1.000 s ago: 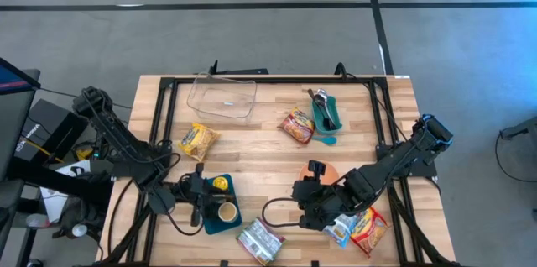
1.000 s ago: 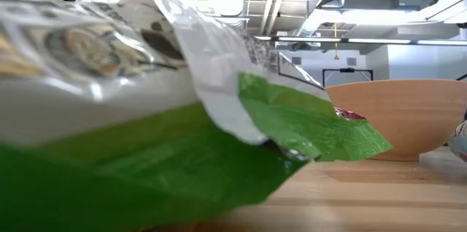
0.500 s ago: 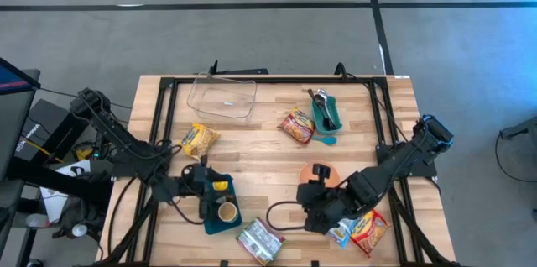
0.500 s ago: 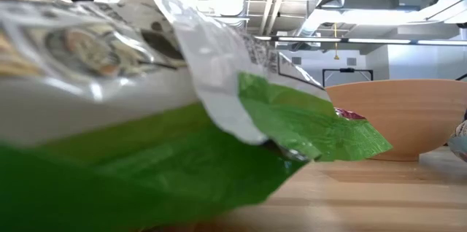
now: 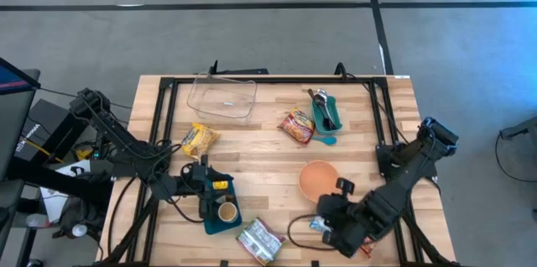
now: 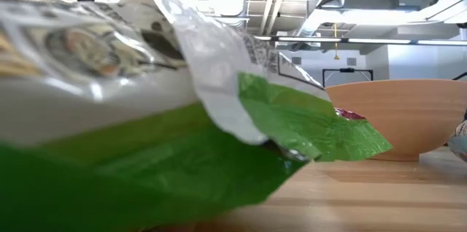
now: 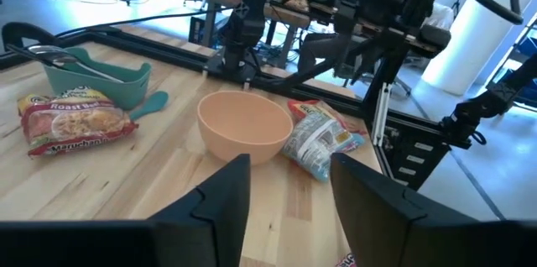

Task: Pick & Place Food Item
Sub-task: Put the light blue noodle pack into the transparent bin

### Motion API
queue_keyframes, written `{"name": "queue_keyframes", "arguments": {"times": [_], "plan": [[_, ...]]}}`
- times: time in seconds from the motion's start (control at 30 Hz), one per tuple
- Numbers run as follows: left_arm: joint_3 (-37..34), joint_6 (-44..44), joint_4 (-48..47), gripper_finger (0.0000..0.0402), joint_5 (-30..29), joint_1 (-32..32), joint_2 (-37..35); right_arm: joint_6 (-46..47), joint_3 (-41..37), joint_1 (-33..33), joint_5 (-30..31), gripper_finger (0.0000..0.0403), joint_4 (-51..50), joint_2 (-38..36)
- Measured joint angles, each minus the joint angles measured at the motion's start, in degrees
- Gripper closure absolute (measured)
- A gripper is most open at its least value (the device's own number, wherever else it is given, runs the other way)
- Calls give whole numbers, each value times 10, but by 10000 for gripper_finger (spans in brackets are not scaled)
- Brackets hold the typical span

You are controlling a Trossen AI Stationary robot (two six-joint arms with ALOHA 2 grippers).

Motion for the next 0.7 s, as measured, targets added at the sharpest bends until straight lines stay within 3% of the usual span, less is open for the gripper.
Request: {"name": "queue_keyframes", "arguments": {"times": [0.33,0.7], "plan": [[0,0,1,241,0,0,0,111,0,77,0,302,6,0],[0,0,9,243,0,8,0,150,-23,128,0,302,69,2]]}}
